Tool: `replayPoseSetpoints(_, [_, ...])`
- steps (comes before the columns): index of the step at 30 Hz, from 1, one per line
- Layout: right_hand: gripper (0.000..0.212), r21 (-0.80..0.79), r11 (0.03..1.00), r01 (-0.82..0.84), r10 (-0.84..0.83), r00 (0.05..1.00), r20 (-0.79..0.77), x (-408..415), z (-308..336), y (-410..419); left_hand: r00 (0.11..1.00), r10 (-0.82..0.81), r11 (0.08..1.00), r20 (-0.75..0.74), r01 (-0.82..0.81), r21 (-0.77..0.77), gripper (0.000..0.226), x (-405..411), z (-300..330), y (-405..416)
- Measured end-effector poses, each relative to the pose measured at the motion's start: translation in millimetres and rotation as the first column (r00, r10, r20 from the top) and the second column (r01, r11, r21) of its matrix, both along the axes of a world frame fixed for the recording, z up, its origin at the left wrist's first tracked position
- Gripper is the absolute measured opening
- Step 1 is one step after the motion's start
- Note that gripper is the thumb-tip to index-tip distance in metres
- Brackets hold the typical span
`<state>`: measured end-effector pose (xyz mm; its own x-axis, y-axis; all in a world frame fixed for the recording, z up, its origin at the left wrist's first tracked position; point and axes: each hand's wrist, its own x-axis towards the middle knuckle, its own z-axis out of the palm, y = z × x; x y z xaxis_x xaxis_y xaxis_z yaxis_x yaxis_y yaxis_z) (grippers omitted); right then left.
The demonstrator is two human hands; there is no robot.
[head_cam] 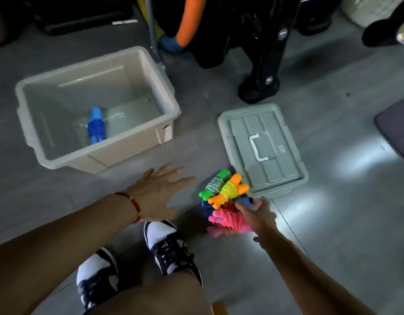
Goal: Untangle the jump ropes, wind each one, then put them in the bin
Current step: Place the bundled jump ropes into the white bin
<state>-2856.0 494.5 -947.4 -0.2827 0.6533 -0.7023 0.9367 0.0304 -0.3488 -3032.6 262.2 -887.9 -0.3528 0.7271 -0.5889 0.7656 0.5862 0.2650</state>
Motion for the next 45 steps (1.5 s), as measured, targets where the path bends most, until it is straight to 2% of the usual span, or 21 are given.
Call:
replayPoseSetpoints(2, [0.097, -0.196, 0.936, 0.291, -0.279, 0.956, 0.085, 13, -8, -6, 0.998, 0.011, 1.0, 0.057, -0.012, 0.016, 0.089, 9, -13, 22])
replayPoseSetpoints(3, [0.098, -0.355, 0.863, 0.359, -0.357, 0.931, 0.075, 11, -10, -9, 0.994, 0.041, 0.999, 0.1, -0.044, 0.03, 0.088, 14, -19, 30])
replayPoseSetpoints(4, [0.087, -0.473, 0.804, 0.361, -0.39, 0.92, 0.04, 5, -14, -14, 0.983, 0.097, 0.993, 0.158, -0.107, 0.058, 0.087, 18, -24, 38])
replayPoseSetpoints(5, [0.069, -0.479, 0.792, 0.378, -0.429, 0.903, 0.003, -3, -13, -21, 0.958, 0.169, 0.977, 0.23, -0.193, 0.087, 0.086, 22, -29, 46])
replayPoseSetpoints(6, [0.064, -0.41, 0.8, 0.438, -0.493, 0.869, -0.035, -11, -18, -27, 0.921, 0.24, 0.952, 0.307, -0.285, 0.108, 0.084, 25, -33, 52])
replayPoseSetpoints(8, [0.099, -0.109, 0.837, 0.536, -0.547, 0.812, -0.203, -20, -40, -36, 0.838, 0.341, 0.892, 0.426, -0.431, 0.135, 0.076, 32, -47, 65])
replayPoseSetpoints(9, [0.109, -0.054, 0.833, 0.551, -0.541, 0.789, -0.292, -19, -71, -35, 0.809, 0.372, 0.868, 0.456, -0.477, 0.138, 0.073, 36, -58, 70])
replayPoseSetpoints(11, [0.115, -0.04, 0.822, 0.568, -0.545, 0.765, -0.342, -12, -117, -35, 0.78, 0.401, 0.853, 0.48, -0.51, 0.115, 0.079, 41, -84, 81])
replayPoseSetpoints(15, [0.123, -0.091, 0.807, 0.583, -0.58, 0.757, -0.301, -28, -114, -31, 0.731, 0.547, 0.754, 0.409, -0.642, 0.138, 0.089, 28, -137, 108])
replayPoseSetpoints(17, [0.102, -0.092, 0.818, 0.568, -0.568, 0.77, -0.292, -42, -77, -32, 0.708, 0.586, 0.716, 0.393, -0.68, 0.158, 0.091, 15, -153, 119])
replayPoseSetpoints(19, [0.063, -0.06, 0.812, 0.58, -0.569, 0.764, -0.306, -46, -66, -30, 0.712, 0.585, 0.729, 0.389, -0.672, 0.133, 0.093, 5, -164, 125])
replayPoseSetpoints(20, [0.054, -0.061, 0.815, 0.576, -0.565, 0.766, -0.306, -47, -60, -30, 0.718, 0.577, 0.74, 0.391, -0.661, 0.122, 0.094, 2, -168, 127])
replayPoseSetpoints(25, [0.059, -0.024, 0.871, 0.491, -0.454, 0.784, -0.424, -55, -81, -32, 0.709, 0.582, 0.758, 0.398, -0.65, 0.051, 0.12, -4, -180, 129])
replayPoseSetpoints(28, [0.043, 0.037, 0.923, 0.383, -0.33, 0.839, -0.433, -59, -82, -28, 0.726, 0.596, 0.785, 0.342, -0.617, -0.059, 0.127, -3, -184, 131])
replayPoseSetpoints(31, [0.036, 0.08, 0.957, 0.279, -0.213, 0.863, -0.458, -61, -85, -24, 0.588, 0.691, 0.693, 0.419, -0.705, -0.154, 0.117, -3, -181, 132])
replayPoseSetpoints(34, [0.033, 0.117, 0.968, 0.222, -0.154, 0.895, -0.418, -69, -84, -29, 0.433, 0.759, 0.584, 0.487, -0.783, -0.213, 0.094, 0, -178, 125])
replayPoseSetpoints(36, [0.025, 0.104, 0.979, 0.173, -0.122, 0.919, -0.375, -74, -85, -30, 0.388, 0.761, 0.554, 0.52, -0.806, -0.209, 0.082, 6, -180, 119])
replayPoseSetpoints(38, [0.01, 0.061, 0.985, 0.163, -0.127, 0.912, -0.39, -79, -78, -31, 0.362, 0.749, 0.533, 0.556, -0.827, -0.18, 0.082, 11, -175, 111])
replayPoseSetpoints(40, [0.008, 0.027, 0.989, 0.143, -0.121, 0.912, -0.392, -82, -72, -30, 0.297, 0.747, 0.473, 0.595, -0.866, -0.162, 0.081, 14, -166, 106])
replayPoseSetpoints(42, [0.012, -0.084, 0.985, 0.148, -0.169, 0.91, -0.379, -85, -63, -28, 0.231, 0.743, 0.415, 0.628, -0.895, -0.163, 0.077, 15, -159, 99])
replayPoseSetpoints(45, [0.028, -0.23, 0.96, 0.159, -0.247, 0.869, -0.429, -82, -45, -24, 0.079, 0.716, 0.286, 0.694, -0.94, -0.187, 0.097, 16, -140, 85])
